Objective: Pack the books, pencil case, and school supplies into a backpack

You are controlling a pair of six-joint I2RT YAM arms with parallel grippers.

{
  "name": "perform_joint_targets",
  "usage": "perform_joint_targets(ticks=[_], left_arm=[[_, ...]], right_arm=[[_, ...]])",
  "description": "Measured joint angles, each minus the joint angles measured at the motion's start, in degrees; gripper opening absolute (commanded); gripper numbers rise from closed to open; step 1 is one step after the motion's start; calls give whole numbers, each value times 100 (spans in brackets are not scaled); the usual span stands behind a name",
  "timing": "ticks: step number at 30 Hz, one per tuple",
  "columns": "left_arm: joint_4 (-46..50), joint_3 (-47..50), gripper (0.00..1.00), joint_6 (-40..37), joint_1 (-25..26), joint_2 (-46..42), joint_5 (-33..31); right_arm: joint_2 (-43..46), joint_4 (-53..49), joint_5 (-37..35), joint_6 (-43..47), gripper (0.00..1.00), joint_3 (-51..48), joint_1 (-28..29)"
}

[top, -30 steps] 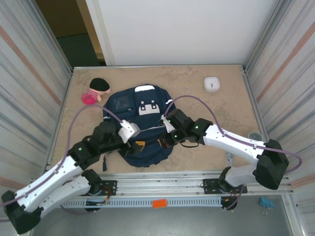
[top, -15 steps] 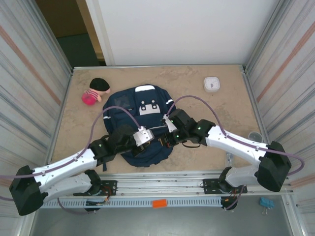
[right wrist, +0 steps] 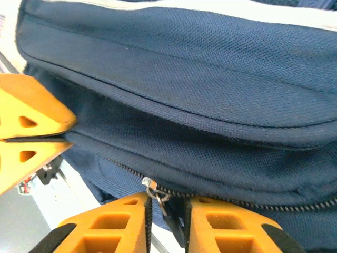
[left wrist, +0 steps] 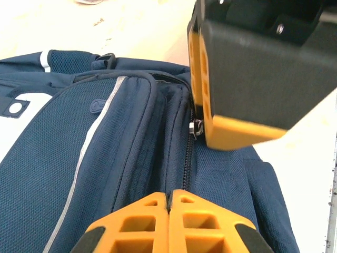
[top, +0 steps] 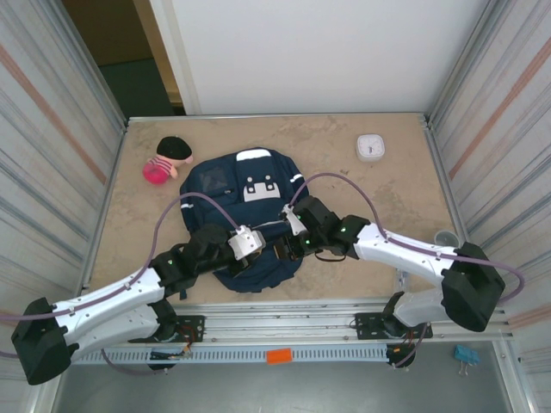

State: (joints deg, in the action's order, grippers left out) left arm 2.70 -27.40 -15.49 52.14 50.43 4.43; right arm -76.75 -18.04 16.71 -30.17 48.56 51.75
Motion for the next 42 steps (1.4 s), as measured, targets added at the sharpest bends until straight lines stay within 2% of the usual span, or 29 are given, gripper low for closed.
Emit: perform_joint_targets(ticks=[2,4,6,11,15,20,21,24,26,29,36,42], left_arm=[[-4,2,0,28,0,0,26],[-2,2,0,42,-4,0,39],[-2,2,0,50,-4,-11,13],[146,0,0,55,0,-173,-254],[415,-68,0,70,4,-444,-455],[459,-142,0,72,46,-619,-511],[474,-144,5,72,48,-627,-496],[614,-157,38,83,48,-608,-348],[741,-227,55,122,31,-531,-243],[776,-516,68,232,33,-188,-81],[511,-1169,76,131,76,835,-35],[455,-1338,75,17,109,1438,175]], right_arm=[[-85,76,-26,-28,20,-22,33],[-129,116,-79,-83,8,-26,42],[-133,118,-168,-105,1,-26,42],[63,-146,-511,-83,0,-24,-24],[612,-514,-623,-61,0,-55,-575],[1043,-564,-330,94,0,-170,-1069],[1049,-590,-267,116,0,-188,-1102],[1047,-612,-144,190,0,-243,-1082],[1047,-647,-164,236,0,-256,-1012],[1049,-656,-192,245,0,-260,-811],[1049,-688,-210,243,0,-238,-518],[1049,-684,-208,243,0,-227,-483]])
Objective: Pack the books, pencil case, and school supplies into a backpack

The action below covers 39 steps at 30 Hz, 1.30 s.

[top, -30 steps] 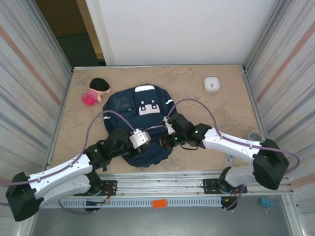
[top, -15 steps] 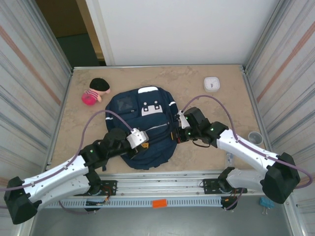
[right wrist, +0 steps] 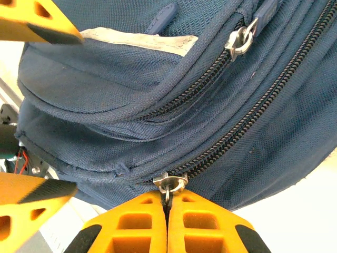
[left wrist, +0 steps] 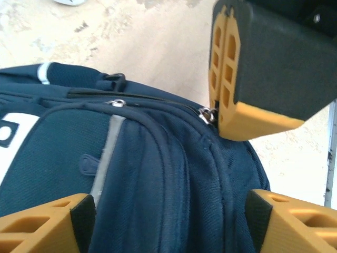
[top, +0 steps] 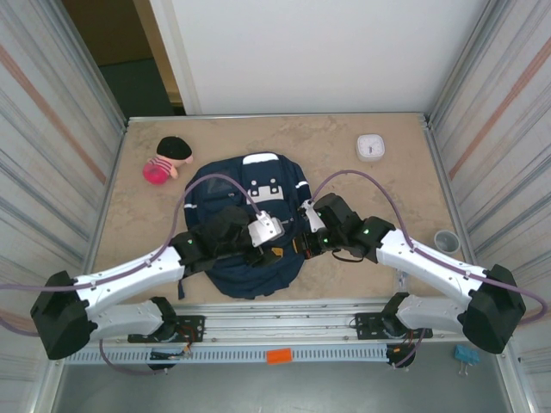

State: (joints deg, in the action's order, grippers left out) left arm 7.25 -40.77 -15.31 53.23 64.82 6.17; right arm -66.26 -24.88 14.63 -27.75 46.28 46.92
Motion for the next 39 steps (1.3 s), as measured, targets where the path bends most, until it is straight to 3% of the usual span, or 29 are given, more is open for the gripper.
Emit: perform_joint_targets(ticks=[2,6,8,10,17,22,31,33,36,37,39], left_arm=[[-4,0,67,-42,24,101,26],[-2,0,35,-146,46,208,-31],[-4,2,11,-212,52,201,-35],[-74,37,0,-273,52,125,-44],[-455,656,0,-568,46,-918,247],[-356,846,0,-802,35,-1281,522],[-181,855,0,-981,-2,-1340,446],[-96,852,0,-999,-2,-1340,426],[-15,844,14,-990,0,-1373,431],[46,844,26,-988,4,-1401,433],[214,846,59,-909,15,-1497,452]], right_arm=[[0,7,13,0,0,0,0],[42,39,22,0,0,0,-7],[66,48,50,-2,0,-2,-120],[68,105,210,-7,0,-24,-402],[-243,374,1104,131,0,-26,-1440],[-1056,457,1517,313,0,236,-1980],[-2114,433,1897,713,0,802,-2387],[-2129,426,1978,752,14,809,-2402],[-2033,435,1849,758,35,809,-2479],[-1965,457,1722,761,40,807,-2566],[-1718,538,1379,723,45,802,-2833]])
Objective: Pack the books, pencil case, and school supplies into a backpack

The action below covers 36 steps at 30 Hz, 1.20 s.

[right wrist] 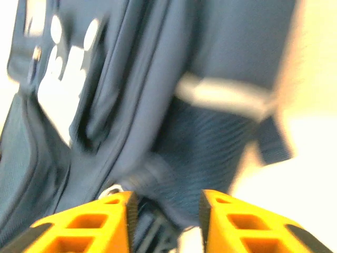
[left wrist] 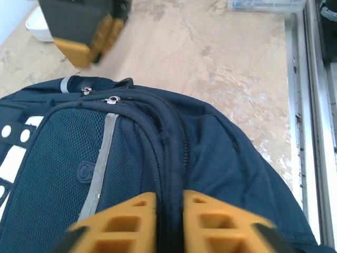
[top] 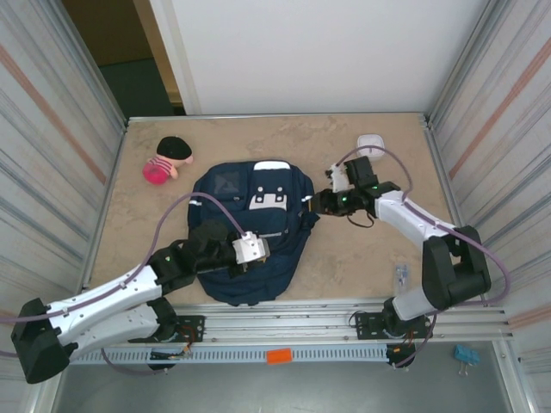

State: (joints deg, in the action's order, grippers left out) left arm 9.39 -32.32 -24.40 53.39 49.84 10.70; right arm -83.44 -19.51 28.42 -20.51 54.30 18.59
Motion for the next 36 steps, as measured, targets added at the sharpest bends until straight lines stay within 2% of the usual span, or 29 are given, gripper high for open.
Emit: perform_joint_targets(ticks=[1,2,5,11,17,21,28,32,36], left_arm=[[13,0,76,52,7,-39,0],[15,-2,98,120,31,-90,-37],[122,-42,99,407,37,-258,-372],[538,-258,99,892,35,-638,-1191],[1064,-424,99,1311,-4,-776,-2358],[1342,-424,99,1488,-271,-859,-2583],[1447,-354,99,1958,-654,-951,-2684],[1469,-264,99,2155,-684,-955,-2688],[1480,-258,99,2490,-695,-815,-2750]], right_arm=[[122,13,-109,-4,48,-4,-94],[308,13,-216,-26,51,-13,-146],[962,33,-376,-140,57,-149,50],[2111,365,-852,-621,57,-1064,1130],[2037,658,-1565,-1414,57,-1510,2363],[1589,894,-1816,-1709,57,-1471,2953],[898,940,-1888,-2138,58,-1471,3176],[1062,671,-2000,-2216,60,-1464,3209],[1443,-9,-2072,-2212,62,-1276,3084]])
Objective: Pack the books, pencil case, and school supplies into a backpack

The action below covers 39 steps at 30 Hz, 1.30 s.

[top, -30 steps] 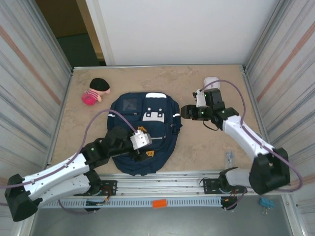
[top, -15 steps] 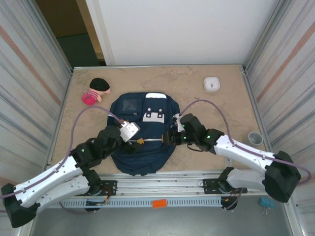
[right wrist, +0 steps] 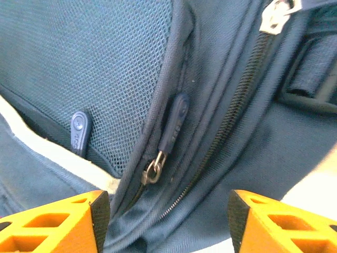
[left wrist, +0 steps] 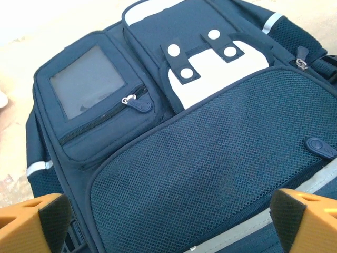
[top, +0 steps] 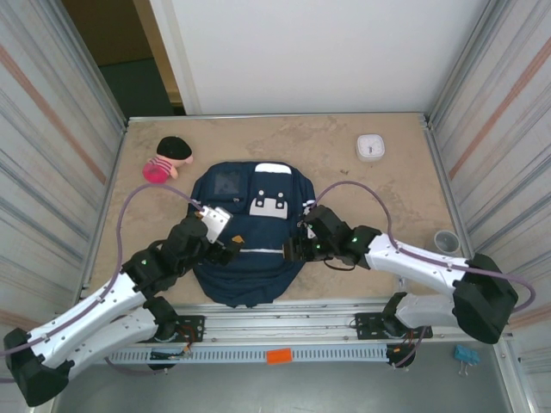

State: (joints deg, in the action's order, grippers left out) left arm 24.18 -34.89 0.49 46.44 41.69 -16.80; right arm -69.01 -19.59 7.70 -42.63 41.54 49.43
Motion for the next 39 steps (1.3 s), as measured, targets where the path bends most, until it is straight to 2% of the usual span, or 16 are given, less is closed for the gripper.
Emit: perform_joint_targets(ticks=[3,6,13,17,21,25,32,39], left_arm=[[-24,0,99,212,-22,162,13],[-55,-2,99,345,-28,317,24],[-122,-136,99,636,-151,688,33],[-282,-153,99,822,-269,804,177],[-431,-155,99,911,-299,918,308],[-479,-155,99,992,-334,953,396],[-570,-146,98,1099,-492,885,535],[-820,9,99,1204,-621,774,678]], right_arm=[[267,-581,2,74,63,299,-422],[503,-1126,111,223,63,527,-1119],[638,-2721,-52,721,65,699,-3097],[634,-3270,-177,890,67,699,-4225],[566,-3429,-186,905,70,699,-5086],[413,-3440,-188,857,72,643,-5635],[87,-3097,-293,509,73,-11,-6815],[-52,-2712,-334,385,73,-59,-7285]])
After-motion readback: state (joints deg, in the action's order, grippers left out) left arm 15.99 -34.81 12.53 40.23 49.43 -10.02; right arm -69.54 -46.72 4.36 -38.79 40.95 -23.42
